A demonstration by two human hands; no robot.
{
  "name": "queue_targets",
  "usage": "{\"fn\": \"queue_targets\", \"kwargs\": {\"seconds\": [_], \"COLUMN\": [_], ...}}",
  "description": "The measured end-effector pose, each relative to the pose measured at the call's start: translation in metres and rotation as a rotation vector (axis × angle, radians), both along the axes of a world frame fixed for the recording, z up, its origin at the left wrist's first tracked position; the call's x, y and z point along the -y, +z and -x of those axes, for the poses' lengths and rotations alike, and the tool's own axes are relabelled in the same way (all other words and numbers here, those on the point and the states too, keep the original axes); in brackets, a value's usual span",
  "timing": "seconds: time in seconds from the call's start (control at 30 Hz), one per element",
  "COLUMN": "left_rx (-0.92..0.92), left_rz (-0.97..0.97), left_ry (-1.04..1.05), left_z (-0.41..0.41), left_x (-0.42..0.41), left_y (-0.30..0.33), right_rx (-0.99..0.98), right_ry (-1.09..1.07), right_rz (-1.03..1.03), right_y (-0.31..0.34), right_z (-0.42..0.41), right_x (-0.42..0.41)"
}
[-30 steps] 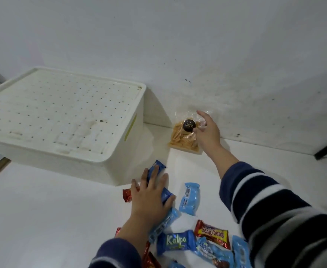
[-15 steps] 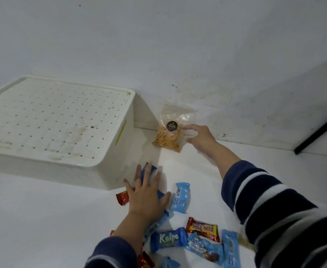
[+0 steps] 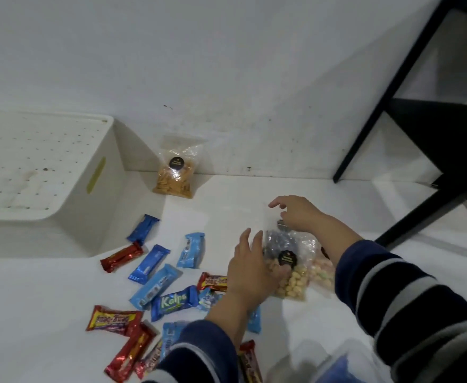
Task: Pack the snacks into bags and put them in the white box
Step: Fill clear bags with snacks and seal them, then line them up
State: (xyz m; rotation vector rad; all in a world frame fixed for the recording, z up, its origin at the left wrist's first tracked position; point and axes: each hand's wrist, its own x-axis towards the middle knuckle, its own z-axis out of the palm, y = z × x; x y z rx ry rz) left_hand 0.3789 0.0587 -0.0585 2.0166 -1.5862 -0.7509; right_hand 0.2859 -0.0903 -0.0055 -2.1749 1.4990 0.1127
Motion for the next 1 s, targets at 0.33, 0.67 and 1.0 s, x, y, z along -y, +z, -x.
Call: {"fn": "queue_targets", "kwargs": {"seconds": [0.33,0.67,1.0], "left_rx": [0.086,-0.031,0.004], "left_rz": [-0.153,-0.084,-0.118], "left_ry": [0.019,0.015,-0.024], "left_z": [0.05,0.043,0.041], "left_x": [-0.008,-0.04,-0.071], "left_y": [-0.023,-0.024,-0.021], "right_rx": [0.053,0.141,0.317], "right_ry": [-0.071,-0.15,-0.273], "right_rz": [-0.027,-0.059,-0.106], "right_y": [-0.006,0.007,0.009], "right_z": [0.057,0.094,0.102], "right_x": [-0.015,-0.055,-0.095]}}
